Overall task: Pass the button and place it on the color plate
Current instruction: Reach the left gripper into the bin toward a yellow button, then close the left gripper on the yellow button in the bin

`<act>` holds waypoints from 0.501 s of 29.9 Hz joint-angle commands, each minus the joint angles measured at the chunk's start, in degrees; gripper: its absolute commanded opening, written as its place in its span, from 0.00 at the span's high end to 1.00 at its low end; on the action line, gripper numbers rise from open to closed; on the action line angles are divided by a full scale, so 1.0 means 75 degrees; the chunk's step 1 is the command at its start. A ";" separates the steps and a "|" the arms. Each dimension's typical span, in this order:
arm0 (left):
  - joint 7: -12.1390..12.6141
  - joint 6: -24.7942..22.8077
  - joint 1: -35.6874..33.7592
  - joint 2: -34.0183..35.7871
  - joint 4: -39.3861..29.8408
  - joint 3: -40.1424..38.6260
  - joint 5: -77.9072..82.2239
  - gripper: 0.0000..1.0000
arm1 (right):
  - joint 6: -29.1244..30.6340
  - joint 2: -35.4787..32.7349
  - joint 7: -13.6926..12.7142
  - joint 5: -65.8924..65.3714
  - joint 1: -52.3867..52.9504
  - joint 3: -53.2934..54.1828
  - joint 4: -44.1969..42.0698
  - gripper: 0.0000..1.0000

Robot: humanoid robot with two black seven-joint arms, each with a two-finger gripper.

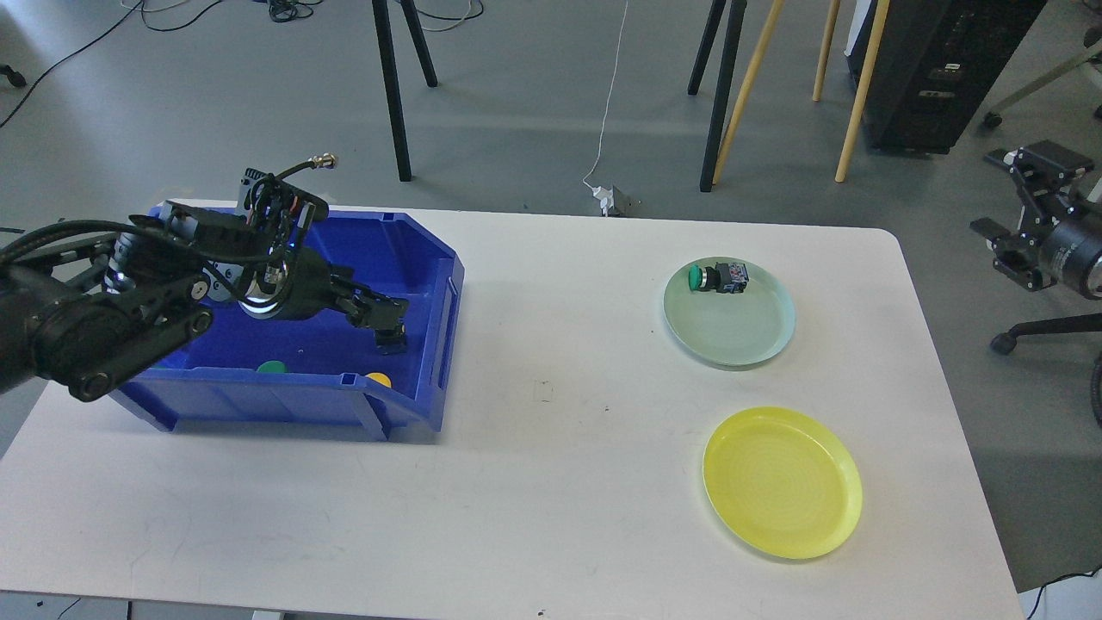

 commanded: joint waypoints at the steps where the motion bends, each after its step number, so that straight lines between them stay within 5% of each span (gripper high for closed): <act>1: -0.0037 0.0000 0.0167 -0.0081 0.0357 0.0003 0.0003 0.05 | 0.0000 0.0003 -0.0004 -0.0050 -0.0246 -0.0007 -0.0016 0.12; 15: -0.0177 0.0000 0.0296 -0.1241 0.1682 0.0027 0.0015 0.05 | 0.0000 0.0026 -0.0028 -0.0097 -0.0446 -0.0007 -0.0004 0.12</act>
